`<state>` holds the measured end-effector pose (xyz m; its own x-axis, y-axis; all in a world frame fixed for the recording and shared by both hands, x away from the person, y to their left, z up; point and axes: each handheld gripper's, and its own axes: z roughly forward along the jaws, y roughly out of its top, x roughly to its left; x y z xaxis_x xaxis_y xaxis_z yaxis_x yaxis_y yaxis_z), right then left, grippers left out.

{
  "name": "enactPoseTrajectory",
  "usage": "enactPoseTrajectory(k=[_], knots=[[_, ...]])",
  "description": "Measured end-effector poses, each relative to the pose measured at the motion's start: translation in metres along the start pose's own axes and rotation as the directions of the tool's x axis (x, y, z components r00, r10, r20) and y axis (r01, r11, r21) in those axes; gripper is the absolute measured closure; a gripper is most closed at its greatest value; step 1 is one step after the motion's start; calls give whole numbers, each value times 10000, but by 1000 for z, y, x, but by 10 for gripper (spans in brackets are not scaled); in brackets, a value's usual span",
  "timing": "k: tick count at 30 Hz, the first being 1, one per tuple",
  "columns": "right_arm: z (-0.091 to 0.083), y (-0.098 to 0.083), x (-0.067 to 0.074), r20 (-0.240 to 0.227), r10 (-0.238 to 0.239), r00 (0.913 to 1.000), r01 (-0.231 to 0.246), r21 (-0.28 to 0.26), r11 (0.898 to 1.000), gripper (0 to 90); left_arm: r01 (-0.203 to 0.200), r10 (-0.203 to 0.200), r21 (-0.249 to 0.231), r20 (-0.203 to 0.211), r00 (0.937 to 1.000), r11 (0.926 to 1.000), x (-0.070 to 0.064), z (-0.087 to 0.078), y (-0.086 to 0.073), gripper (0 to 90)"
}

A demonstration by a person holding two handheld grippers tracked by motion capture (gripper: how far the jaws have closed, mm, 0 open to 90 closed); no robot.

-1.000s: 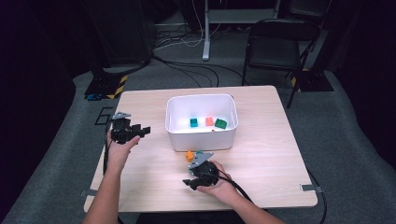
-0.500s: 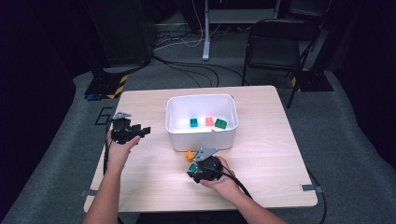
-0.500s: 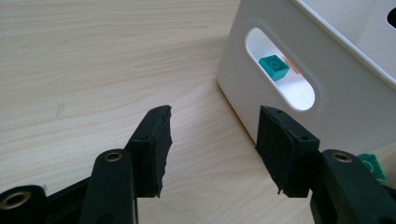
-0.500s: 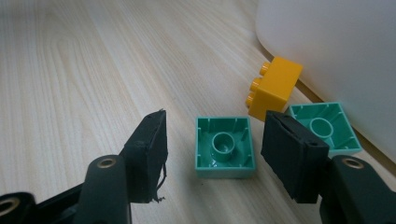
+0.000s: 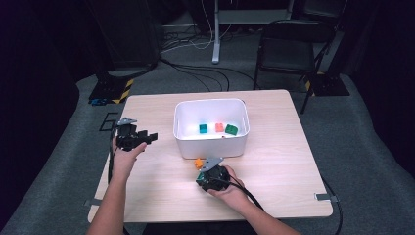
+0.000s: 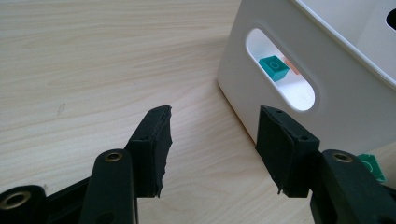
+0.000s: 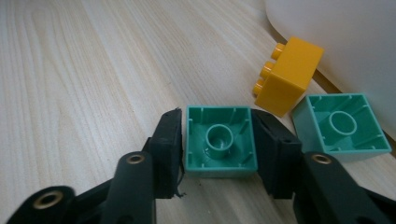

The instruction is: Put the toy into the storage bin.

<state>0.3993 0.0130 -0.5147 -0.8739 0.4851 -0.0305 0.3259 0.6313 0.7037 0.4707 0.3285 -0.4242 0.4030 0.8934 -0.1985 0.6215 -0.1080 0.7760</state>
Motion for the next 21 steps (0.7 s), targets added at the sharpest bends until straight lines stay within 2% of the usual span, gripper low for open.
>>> enactPoseTrajectory(k=[7,9,21], knots=[[-3,1,2,-185,134,9997,-134,-4,9999,580,37,-37,-64,-1,10000,10000,0,0,0,446],[-5,3,2,-246,-25,9997,24,-51,10000,580,74,-75,-134,-23,10000,9999,0,0,0,446],[-36,19,2,-743,319,9967,-362,-575,9977,581,51,-51,-142,-7,10000,9999,0,-4,2,446]])
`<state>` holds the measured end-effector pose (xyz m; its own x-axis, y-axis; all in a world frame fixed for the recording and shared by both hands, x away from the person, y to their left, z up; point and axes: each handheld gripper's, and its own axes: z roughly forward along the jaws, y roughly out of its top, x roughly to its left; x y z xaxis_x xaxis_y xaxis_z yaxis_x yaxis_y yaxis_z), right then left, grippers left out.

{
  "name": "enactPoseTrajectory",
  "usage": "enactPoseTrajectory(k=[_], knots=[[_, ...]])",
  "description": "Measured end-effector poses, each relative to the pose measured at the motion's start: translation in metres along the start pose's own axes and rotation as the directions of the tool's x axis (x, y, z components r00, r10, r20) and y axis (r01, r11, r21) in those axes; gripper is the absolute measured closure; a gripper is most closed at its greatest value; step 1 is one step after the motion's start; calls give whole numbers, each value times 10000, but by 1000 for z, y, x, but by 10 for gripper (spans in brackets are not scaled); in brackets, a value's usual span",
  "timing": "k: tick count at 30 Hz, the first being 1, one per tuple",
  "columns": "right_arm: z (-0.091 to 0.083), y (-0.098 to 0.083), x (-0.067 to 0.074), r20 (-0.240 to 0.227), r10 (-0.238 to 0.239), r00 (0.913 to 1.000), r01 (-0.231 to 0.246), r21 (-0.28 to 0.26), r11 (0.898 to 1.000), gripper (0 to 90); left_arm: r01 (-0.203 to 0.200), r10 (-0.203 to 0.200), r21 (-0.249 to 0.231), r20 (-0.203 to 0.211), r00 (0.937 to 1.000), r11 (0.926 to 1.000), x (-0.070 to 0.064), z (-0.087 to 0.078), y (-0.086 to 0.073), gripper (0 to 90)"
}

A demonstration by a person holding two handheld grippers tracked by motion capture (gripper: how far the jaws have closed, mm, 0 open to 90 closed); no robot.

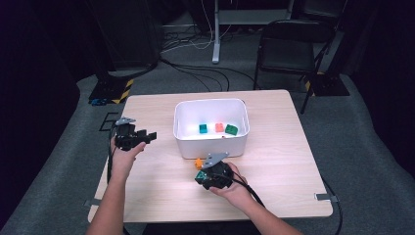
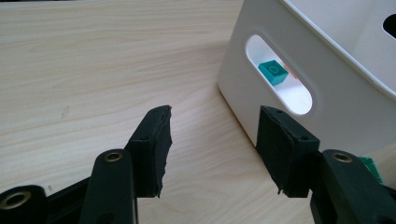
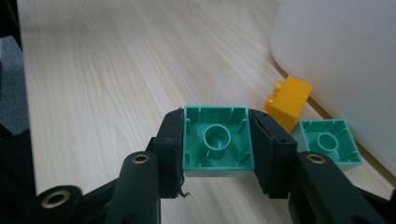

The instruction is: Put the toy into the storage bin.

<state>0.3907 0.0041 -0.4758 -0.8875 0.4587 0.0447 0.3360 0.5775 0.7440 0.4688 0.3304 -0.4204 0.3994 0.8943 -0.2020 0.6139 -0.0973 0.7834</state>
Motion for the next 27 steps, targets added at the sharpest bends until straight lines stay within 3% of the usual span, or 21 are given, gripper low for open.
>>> enactPoseTrajectory(k=[9,27], knots=[[-32,18,-6,-55,193,9998,-194,-172,9997,581,85,-84,-258,13,10000,9996,3,-6,2,446],[-84,49,-30,171,469,9988,-456,-676,9967,582,148,-147,-316,26,9999,9994,5,-8,3,447]])
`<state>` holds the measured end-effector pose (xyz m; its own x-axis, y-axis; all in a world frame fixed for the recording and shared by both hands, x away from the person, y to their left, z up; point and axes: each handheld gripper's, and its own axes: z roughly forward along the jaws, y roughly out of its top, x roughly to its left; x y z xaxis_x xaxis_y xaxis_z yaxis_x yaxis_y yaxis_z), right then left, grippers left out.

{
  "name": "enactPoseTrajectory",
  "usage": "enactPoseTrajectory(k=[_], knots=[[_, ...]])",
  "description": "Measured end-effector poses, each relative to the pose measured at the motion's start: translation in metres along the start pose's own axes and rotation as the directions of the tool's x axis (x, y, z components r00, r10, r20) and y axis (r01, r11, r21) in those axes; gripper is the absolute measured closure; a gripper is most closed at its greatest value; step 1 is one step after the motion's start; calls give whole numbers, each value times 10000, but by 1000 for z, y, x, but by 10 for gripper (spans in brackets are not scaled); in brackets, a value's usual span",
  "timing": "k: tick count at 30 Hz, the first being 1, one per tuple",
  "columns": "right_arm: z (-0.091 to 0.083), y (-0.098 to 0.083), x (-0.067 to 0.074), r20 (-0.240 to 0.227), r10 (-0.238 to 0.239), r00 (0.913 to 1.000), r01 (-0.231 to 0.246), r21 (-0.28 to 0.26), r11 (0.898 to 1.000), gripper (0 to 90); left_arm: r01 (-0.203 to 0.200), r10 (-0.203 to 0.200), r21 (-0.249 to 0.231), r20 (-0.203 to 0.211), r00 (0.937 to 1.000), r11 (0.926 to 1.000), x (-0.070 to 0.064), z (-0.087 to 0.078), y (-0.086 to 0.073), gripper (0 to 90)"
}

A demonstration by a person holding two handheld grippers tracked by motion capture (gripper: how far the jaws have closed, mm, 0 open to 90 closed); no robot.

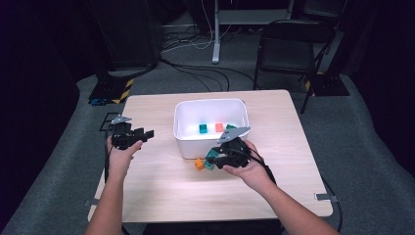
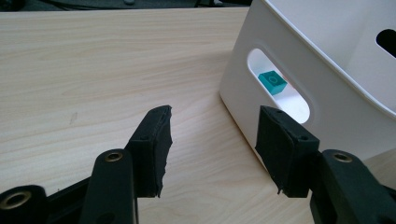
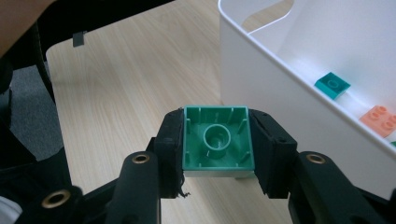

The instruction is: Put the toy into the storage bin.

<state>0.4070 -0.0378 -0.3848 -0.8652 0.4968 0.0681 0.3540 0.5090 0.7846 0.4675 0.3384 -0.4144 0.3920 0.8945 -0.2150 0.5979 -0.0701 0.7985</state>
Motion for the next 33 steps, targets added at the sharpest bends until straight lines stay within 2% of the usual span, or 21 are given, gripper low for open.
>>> enactPoseTrajectory(k=[11,23,33], knots=[[-15,17,-11,294,35,9996,-30,-149,9999,582,-27,27,22,31,10000,10000,0,1,0,447],[-23,32,-43,975,409,9944,-391,-204,9990,581,1,-1,18,31,10000,10000,0,2,0,447],[-19,39,-72,1467,781,9861,-783,-50,9969,581,-69,69,96,61,10000,9999,-2,3,0,447]])
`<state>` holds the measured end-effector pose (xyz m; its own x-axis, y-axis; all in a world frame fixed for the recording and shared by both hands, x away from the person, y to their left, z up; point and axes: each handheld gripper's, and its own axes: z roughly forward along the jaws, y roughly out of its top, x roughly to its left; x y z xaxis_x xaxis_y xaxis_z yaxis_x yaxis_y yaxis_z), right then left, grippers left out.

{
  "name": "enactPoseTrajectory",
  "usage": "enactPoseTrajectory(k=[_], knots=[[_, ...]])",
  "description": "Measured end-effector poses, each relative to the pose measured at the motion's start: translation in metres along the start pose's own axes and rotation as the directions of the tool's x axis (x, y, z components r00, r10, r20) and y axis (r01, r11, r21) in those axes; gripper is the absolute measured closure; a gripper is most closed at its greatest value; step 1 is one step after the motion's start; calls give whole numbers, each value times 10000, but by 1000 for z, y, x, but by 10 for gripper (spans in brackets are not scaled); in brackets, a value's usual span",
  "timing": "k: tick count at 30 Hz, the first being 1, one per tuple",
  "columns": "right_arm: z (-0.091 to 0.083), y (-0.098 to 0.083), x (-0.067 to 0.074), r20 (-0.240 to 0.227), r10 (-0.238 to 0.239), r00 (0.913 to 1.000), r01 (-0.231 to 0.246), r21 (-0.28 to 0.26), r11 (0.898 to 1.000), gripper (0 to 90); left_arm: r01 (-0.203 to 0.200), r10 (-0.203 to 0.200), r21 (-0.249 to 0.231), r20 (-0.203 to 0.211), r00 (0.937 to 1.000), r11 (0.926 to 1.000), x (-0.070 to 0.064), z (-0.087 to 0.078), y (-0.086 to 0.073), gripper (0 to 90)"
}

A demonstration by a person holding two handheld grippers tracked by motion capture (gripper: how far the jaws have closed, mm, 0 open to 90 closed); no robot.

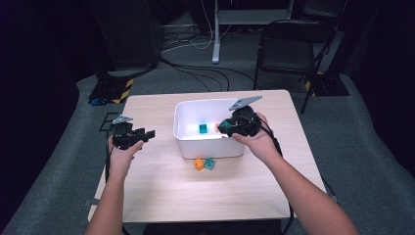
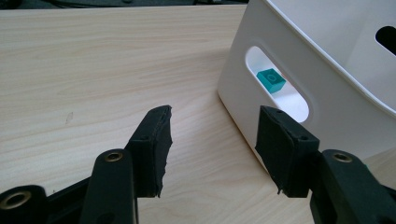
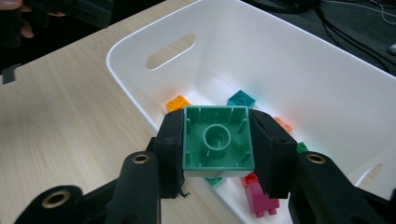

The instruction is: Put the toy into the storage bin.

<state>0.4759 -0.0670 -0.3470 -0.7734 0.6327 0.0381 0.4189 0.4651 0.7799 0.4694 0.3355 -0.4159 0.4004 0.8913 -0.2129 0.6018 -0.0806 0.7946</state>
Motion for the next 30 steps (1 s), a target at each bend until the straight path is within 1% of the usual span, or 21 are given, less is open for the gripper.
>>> enactPoseTrajectory(k=[2,6,12,13,15,19,23,26,27,30], knots=[[2,3,-6,113,124,9999,-124,8,9999,582,16,-16,18,3,10000,10000,0,0,0,447],[5,8,-14,186,328,9993,-328,-2,9995,582,11,-11,35,-2,10000,10000,0,1,0,447],[12,15,-23,343,544,9979,-547,86,9985,582,26,-26,33,1,10000,10000,0,1,0,447],[14,16,-25,332,544,9980,-545,24,9985,582,13,-13,42,5,10000,10000,0,1,0,447],[19,18,-28,326,689,9971,-694,154,9975,581,5,-5,45,5,10000,10000,0,2,0,447],[30,24,-32,387,696,9968,-709,349,9969,581,31,-31,38,17,10000,10000,1,1,0,447],[37,30,-36,457,841,9954,-859,389,9955,581,55,-55,39,-7,10000,10000,2,1,-1,447],[42,33,-39,535,835,9951,-862,520,9949,581,82,-82,7,9,10000,10000,3,1,0,447],[43,34,-40,563,924,9941,-955,545,9939,582,101,-101,-7,14,9999,9999,3,1,0,447],[49,38,-43,643,911,9938,-952,627,9935,581,128,-128,4,12,9999,9999,3,0,0,447]])
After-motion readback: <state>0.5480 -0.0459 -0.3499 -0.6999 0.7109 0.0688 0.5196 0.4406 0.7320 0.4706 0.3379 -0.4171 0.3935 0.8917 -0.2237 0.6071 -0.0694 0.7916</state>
